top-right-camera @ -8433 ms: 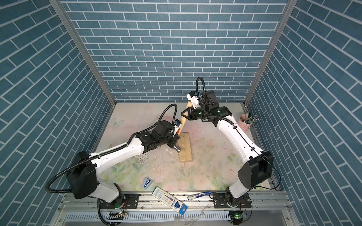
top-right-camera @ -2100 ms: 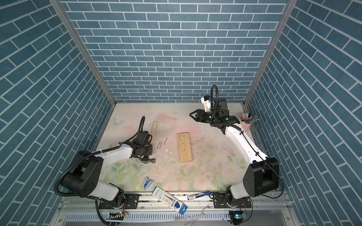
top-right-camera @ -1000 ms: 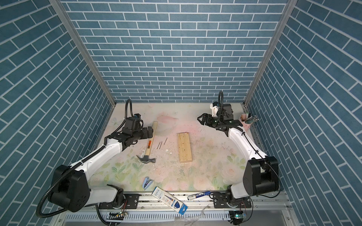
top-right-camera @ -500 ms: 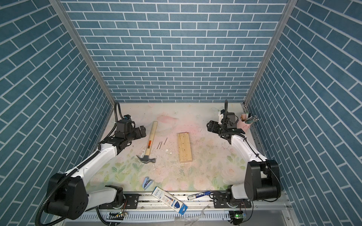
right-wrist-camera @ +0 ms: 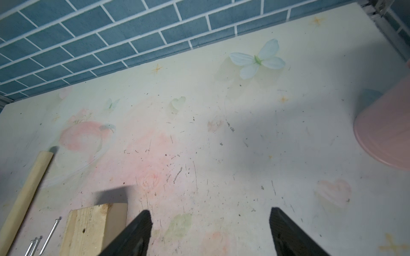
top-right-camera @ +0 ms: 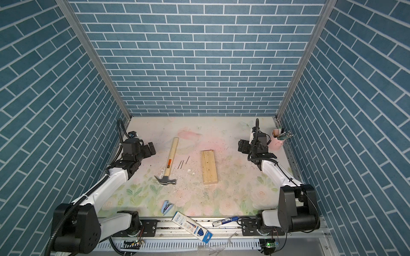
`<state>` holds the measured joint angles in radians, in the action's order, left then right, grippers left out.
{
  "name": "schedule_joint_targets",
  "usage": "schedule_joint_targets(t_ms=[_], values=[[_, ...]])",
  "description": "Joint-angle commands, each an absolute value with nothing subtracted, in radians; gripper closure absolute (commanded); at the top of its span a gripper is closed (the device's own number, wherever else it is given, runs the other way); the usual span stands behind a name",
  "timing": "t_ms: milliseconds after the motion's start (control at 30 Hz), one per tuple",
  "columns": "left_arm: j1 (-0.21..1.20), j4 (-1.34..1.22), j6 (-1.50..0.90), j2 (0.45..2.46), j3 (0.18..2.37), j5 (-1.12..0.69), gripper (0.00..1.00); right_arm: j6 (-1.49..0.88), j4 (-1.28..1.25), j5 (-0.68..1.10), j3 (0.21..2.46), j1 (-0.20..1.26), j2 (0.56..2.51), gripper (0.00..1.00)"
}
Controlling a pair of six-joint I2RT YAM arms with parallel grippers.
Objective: Use a claw hammer to pull out a nail
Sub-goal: Place the hammer at the center of the board, then reset both arms
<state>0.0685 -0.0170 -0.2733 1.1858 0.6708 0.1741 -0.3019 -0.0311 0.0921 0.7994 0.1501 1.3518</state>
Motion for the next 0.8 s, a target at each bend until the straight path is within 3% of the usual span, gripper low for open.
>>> schedule_joint_targets(t_ms=[0, 233, 433, 567, 767], values=[[0.028, -0.134, -0.187, 1.171, 0.621, 0.216, 0.01, -0.234, -0.066, 0.031, 0.784, 0.137, 1.340, 0.16], [0.027, -0.483, -0.022, 1.238, 0.454, 0.207, 0.01, -0.169, -0.199, -0.099, 0.676, 0.125, 1.294, 0.16], [0.017, -0.709, 0.045, 1.391, 0.409, 0.081, 0.01, -0.112, -0.315, -0.134, 0.599, 0.124, 1.287, 0.17], [-0.004, -0.813, 0.065, 1.521, 0.411, -0.043, 0.01, -0.051, -0.438, -0.140, 0.525, 0.123, 1.254, 0.17], [-0.009, -0.830, 0.068, 1.520, 0.398, -0.061, 0.01, 0.009, -0.483, -0.177, 0.485, 0.112, 1.253, 0.18]])
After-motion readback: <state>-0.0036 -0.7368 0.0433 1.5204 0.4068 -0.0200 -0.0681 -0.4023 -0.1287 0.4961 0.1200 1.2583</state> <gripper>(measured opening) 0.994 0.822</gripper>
